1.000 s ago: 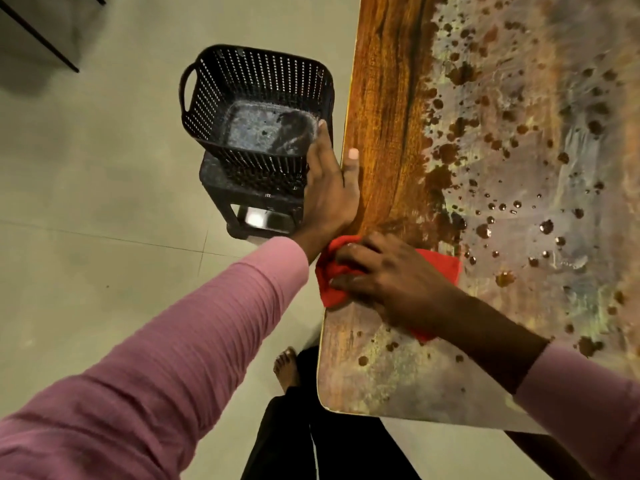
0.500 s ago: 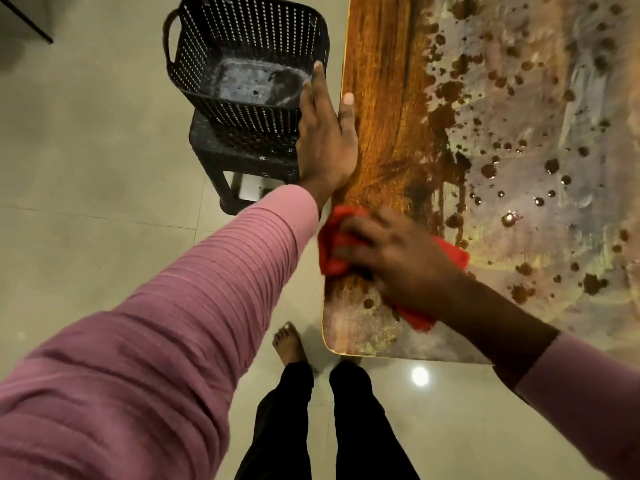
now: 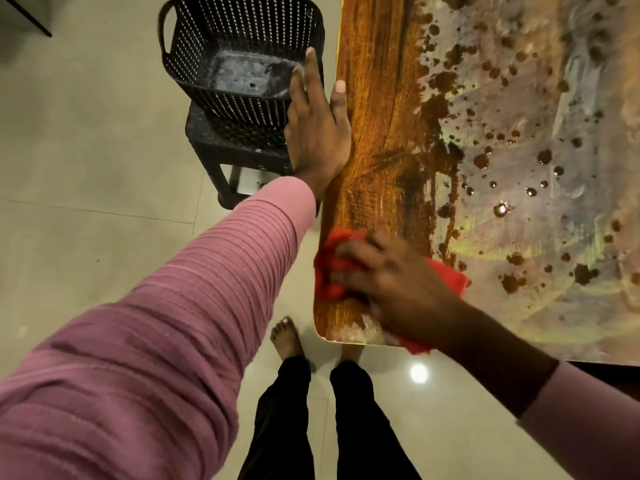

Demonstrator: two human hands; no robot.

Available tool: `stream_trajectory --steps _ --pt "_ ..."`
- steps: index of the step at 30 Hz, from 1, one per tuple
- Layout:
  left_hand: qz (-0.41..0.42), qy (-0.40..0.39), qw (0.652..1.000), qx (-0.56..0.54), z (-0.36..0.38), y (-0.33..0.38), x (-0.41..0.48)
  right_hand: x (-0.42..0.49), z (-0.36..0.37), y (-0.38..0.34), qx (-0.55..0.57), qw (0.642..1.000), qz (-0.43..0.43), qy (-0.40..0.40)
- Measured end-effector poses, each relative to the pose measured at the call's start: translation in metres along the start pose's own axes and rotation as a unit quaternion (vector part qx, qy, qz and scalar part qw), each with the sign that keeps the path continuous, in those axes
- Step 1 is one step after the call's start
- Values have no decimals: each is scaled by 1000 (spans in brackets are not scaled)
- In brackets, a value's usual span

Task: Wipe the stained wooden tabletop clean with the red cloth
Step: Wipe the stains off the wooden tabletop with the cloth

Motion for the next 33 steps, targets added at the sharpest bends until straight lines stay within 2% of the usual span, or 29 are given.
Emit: stream_trajectory --steps 2,3,7,10,12,14,16,22,24,26,28,29,32,33 --pt "-2 6 1000 7 -1 -1 -1 5 -6 13 -3 998 62 29" --pt "0 6 1000 10 -1 0 -2 2 -3 10 -2 997 66 34" --pt "12 14 1000 19 -4 4 -4 -28 29 -36 29 999 -2 -14" --pt "18 23 999 26 -6 6 -4 -35 32 -39 42 999 5 -26" --pt "23 29 999 38 -7 8 -4 -30 16 -21 37 996 75 30" --pt "26 35 998 47 -7 8 -5 -31 1 0 42 976 187 107" --pt "25 38 998 52 -6 7 -6 -35 1 -1 52 954 257 145" --pt "51 21 994 97 -9 16 -15 -44 22 -39 84 948 264 157" --pt "46 4 994 101 -9 10 -35 -61 18 -22 83 926 326 174" --pt "11 -11 997 74 -9 -4 -64 -81 18 -8 85 884 413 201" --pt "-33 -21 998 42 -9 -17 -93 -85 22 -14 101 856 455 224" --pt "-49 -23 998 39 -9 -19 -102 -80 26 -23 102 861 447 220" --pt "-51 -21 996 72 -7 -10 -109 -69 41 -48 87 909 372 165" --pt "-43 -19 995 90 -6 -5 -109 -77 41 -44 87 912 369 159"
Point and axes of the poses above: each hand's wrist, its own x-axis towards the middle knuckle, its own z-axis out of the palm, y = z × x, the point moved 10 cm from there along x, towards the middle knuckle, and after that the axes turned 8 degrees about x, right-handed, at the moved point
